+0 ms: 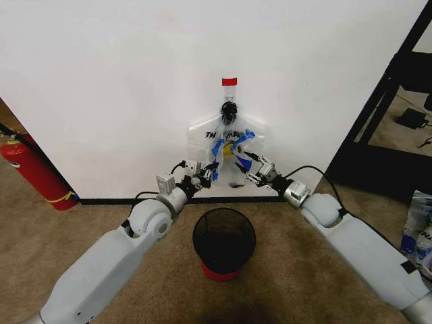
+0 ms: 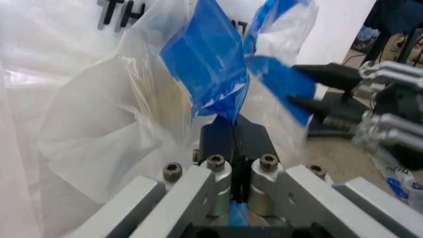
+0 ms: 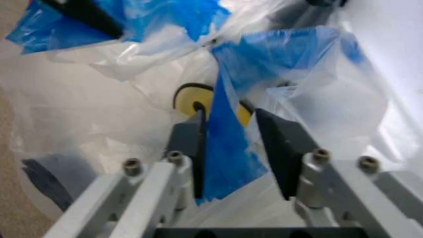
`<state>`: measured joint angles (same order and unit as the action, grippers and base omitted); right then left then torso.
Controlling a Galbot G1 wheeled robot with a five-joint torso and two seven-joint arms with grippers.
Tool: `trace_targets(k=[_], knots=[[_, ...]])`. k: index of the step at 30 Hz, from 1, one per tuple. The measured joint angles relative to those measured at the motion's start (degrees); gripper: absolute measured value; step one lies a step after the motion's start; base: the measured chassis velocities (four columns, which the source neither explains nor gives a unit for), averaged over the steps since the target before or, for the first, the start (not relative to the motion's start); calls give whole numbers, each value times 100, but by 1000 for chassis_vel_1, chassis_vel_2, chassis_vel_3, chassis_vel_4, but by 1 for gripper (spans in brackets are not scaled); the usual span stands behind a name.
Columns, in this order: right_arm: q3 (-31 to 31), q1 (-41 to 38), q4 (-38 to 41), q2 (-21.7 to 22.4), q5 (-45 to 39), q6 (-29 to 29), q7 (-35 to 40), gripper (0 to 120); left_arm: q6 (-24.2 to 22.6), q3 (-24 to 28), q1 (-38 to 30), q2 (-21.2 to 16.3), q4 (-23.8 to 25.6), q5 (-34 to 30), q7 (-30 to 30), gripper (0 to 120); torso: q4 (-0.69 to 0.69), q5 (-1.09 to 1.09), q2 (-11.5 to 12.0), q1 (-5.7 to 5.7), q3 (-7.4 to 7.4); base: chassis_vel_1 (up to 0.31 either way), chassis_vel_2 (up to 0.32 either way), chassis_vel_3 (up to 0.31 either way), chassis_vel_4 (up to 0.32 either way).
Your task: Pick up the garbage bag from the wall and place it over the trash bin.
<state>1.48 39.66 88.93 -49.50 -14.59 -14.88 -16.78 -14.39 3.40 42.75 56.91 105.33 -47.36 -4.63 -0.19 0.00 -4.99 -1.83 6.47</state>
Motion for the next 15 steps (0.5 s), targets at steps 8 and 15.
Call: trace_targets(k=[8,15], knots=[[-178,163,69,145,-72,-4,-71,0,3,35,-28,54,-29,1,2,0,1,2,0,0,0,0,0,0,0],[-301,249,109,328,-188,36,-124,0,3,28,-5,53,-34,5,2,0,1,0,0,0,0,0,0,0,0]])
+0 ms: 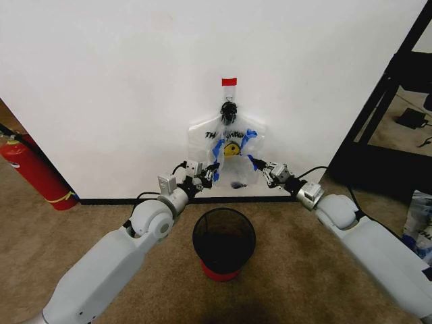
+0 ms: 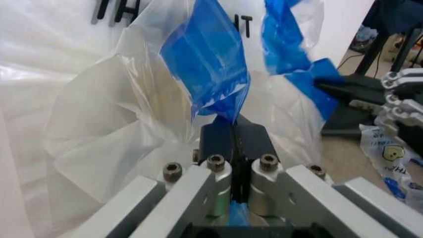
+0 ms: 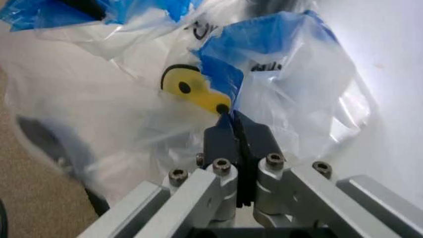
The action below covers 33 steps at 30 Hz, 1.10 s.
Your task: Pick up the garbage bag from the wall and place it over the trash bin.
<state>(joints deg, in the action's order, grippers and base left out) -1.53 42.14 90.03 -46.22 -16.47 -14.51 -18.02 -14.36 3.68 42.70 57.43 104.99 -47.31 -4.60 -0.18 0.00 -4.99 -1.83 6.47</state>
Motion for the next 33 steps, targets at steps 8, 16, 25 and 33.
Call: trace_targets(k=[8,16,25,33], knots=[[-70,338,451,154,-1828,-415,-546,0,41,-105,95,-37,115,-1,-2,0,1,1,0,0,0,0,0,0,0],[-430,1359,951,386,-2089,-272,-266,0,88,-543,887,-152,664,225,-193,0,1,1,0,0,-1,0,0,0,0],[-1353,2731,1248,543,-1442,-256,-671,0,344,-882,1991,-264,831,632,-181,0,-1,0,0,1,-1,0,0,0,0],[-1455,2790,1930,423,-1971,-973,-740,0,407,-1062,2088,-255,1486,702,-232,0,1,0,0,0,-1,0,0,0,0]])
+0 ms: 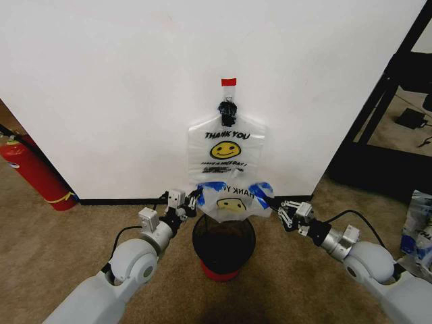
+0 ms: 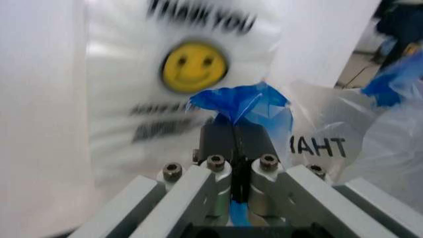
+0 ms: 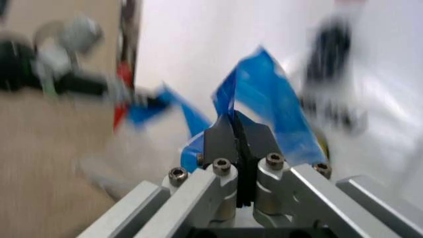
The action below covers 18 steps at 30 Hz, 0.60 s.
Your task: Pick up the garbage bag from the wall and place it over the trash bin.
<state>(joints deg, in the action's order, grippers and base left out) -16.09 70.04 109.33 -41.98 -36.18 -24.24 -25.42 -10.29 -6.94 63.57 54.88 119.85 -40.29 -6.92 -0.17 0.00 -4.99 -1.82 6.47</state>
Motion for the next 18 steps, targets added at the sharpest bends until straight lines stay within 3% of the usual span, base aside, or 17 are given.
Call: trace_targets(k=[7,11,15,18], knots=[[-474,267,661,-133,-75,-350,185,0,-145,-675,571,-15,1276,156,-334,0,0,0,0,0,1,0,0,0,0],[-745,419,842,-263,-121,-401,194,0,-271,-1056,760,105,1738,198,-471,0,-1,-2,0,0,0,0,0,0,0],[-775,485,733,-497,-85,-515,224,0,-300,-1249,872,205,1863,162,-474,0,-1,0,0,0,0,0,0,0,0],[-665,499,457,-751,91,-634,217,0,-236,-1226,965,381,1694,129,-472,0,-1,2,1,0,1,0,0,0,0]])
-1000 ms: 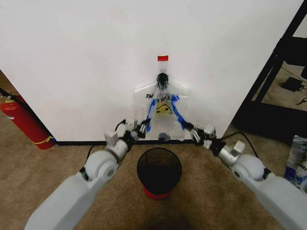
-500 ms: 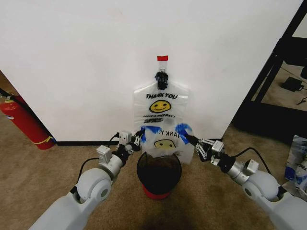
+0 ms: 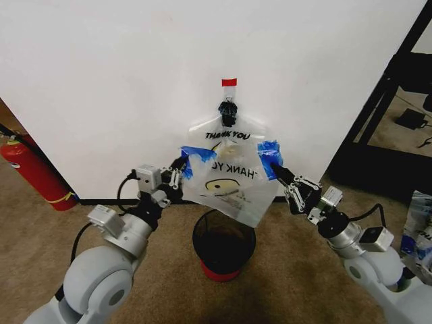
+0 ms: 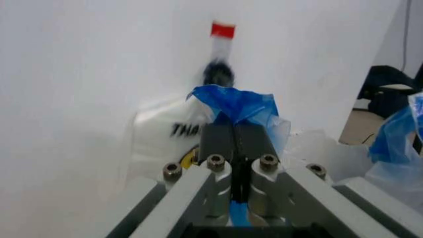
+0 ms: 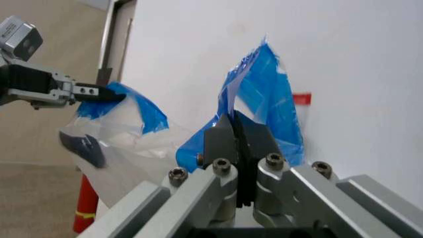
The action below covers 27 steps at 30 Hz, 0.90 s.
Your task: Pick up the garbage bag from the wall and place it over the trash bin.
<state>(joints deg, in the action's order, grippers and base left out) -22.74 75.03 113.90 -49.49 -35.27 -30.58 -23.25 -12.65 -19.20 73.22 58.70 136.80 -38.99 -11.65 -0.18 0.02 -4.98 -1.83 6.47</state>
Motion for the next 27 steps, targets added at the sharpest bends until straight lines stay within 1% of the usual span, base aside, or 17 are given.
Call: trace_targets(k=[4,8,10,12,14,18,21,23,27], knots=[[89,60,-171,-186,129,-36,2,0,81,157,237,287,-168,-84,-45,0,1,-2,0,0,0,0,0,0,0],[92,167,-142,-214,137,-34,28,0,81,225,399,425,-125,-146,-108,0,1,-2,0,0,0,0,0,0,0],[41,272,-62,-212,137,-31,23,0,59,235,507,446,19,-192,-126,0,1,-1,0,0,0,0,0,0,0],[17,310,-35,-211,139,-29,18,0,47,236,542,445,64,-205,-133,0,1,-1,0,0,0,0,0,0,0],[-86,467,78,-211,173,-21,-17,0,11,248,709,409,228,-231,-175,0,0,-2,0,0,0,0,0,0,0],[-242,660,149,-237,281,-26,-102,0,-92,322,1009,404,388,-232,-317,0,1,-1,0,0,-1,0,0,0,0],[-289,697,112,-266,378,-56,-116,0,-139,399,1133,443,368,-248,-406,0,1,-2,0,0,-1,0,0,0,0],[-304,695,44,-293,442,-80,-112,0,-151,447,1182,508,253,-308,-470,0,1,-1,0,0,0,0,0,0,0],[-349,646,-184,-339,557,-128,9,0,-164,489,1167,672,95,-803,-512,0,1,-1,0,0,0,0,0,0,0]])
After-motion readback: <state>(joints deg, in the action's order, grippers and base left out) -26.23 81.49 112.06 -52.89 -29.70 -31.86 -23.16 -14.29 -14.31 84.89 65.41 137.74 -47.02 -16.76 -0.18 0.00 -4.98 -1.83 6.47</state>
